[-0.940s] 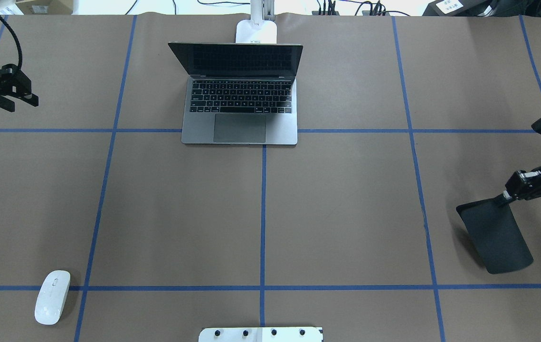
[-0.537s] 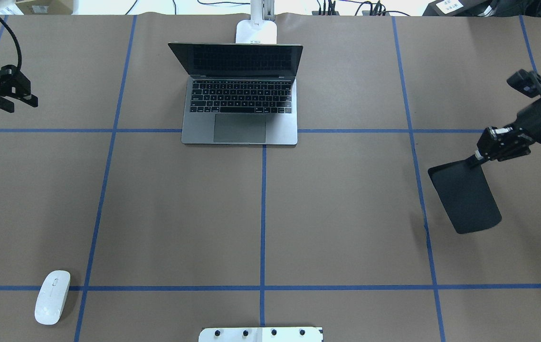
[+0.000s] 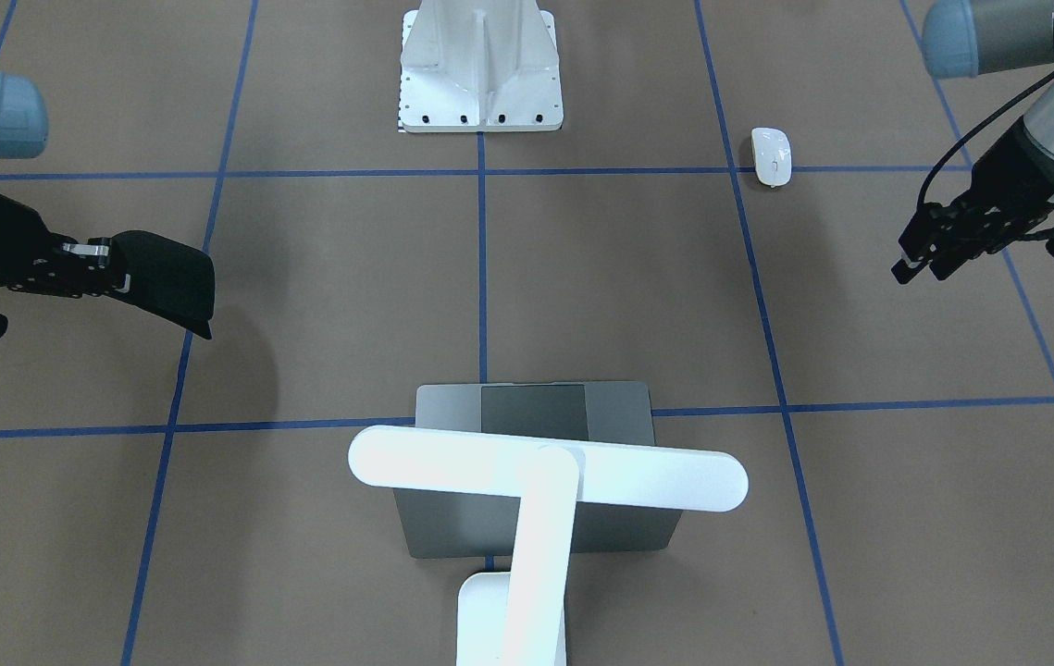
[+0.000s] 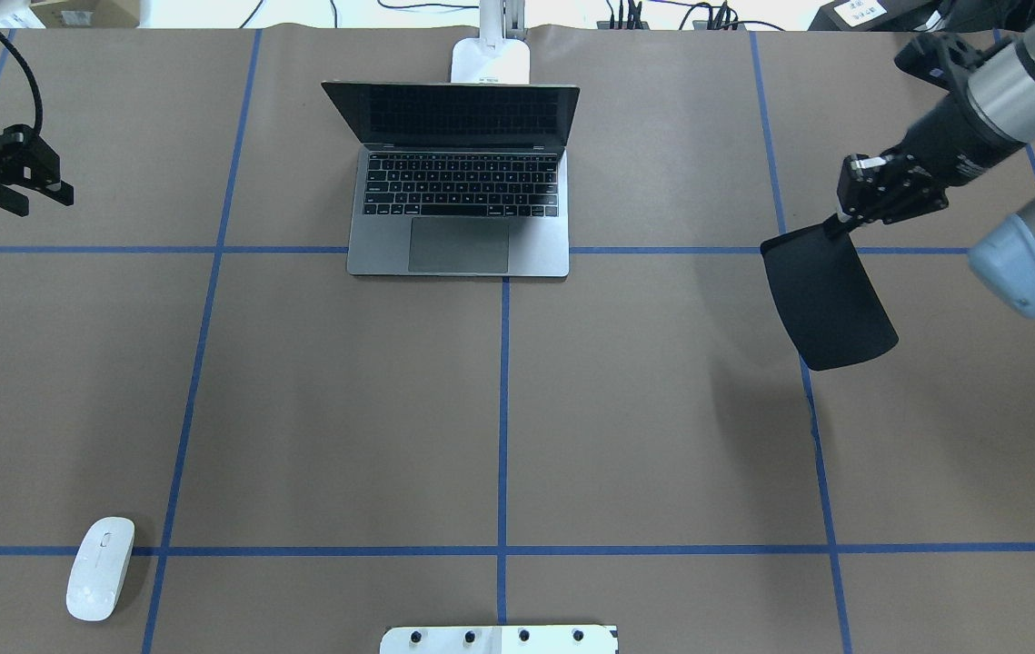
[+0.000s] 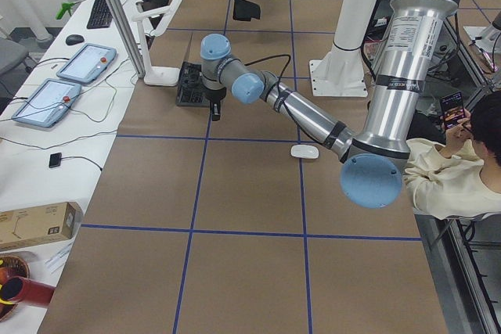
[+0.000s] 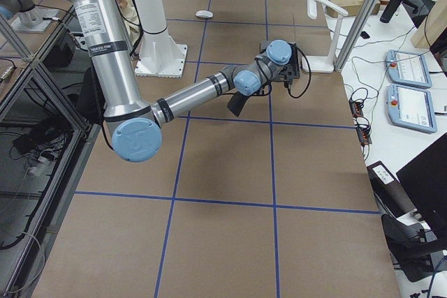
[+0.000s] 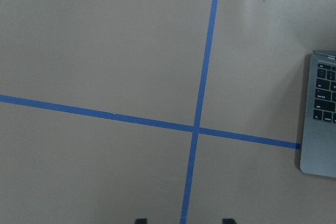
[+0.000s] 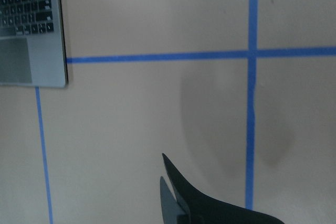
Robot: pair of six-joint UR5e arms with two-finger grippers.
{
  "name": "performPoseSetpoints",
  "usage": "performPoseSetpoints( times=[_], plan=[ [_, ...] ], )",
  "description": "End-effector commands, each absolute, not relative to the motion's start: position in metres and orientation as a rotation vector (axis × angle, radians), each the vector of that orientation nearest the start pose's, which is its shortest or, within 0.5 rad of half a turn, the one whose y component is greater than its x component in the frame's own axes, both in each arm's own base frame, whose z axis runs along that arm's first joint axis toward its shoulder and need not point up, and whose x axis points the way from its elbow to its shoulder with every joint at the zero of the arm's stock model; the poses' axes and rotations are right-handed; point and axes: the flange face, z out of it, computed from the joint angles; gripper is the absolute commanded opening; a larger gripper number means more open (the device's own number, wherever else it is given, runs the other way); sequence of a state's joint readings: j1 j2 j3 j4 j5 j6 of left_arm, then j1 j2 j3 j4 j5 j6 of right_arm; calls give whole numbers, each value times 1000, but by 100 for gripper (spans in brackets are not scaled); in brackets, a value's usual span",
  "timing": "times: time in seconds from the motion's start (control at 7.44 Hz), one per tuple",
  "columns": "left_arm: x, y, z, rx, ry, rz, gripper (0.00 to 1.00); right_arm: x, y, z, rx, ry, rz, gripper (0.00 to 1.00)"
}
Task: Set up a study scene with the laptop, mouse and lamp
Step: 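Lift and carry the black mouse pad with the right gripper toward the laptop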
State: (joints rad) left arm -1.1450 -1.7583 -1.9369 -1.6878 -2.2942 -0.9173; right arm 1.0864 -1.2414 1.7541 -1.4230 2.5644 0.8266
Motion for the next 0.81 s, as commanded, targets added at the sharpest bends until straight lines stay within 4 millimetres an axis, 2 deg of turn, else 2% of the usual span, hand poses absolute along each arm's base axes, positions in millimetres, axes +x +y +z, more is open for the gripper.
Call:
performPoseSetpoints(
  times=[0.0, 0.13, 0.27, 0.4, 0.67],
  plan=[
    [162, -519, 370, 68, 943, -211, 57, -262, -558, 311, -91, -1020, 0, 0],
    [161, -518, 368, 69, 945, -212, 57, -275, -560, 285, -81, -954, 14, 0],
    [161, -518, 369, 69, 945, -212, 57, -288, -567, 248, -63, -886, 31, 0],
    [161, -518, 368, 71, 946, -210, 57, -297, -575, 224, -23, -804, 51, 0],
    [160, -516, 371, 70, 946, -211, 57, -305, -586, 219, -17, -768, 70, 0]
  ],
)
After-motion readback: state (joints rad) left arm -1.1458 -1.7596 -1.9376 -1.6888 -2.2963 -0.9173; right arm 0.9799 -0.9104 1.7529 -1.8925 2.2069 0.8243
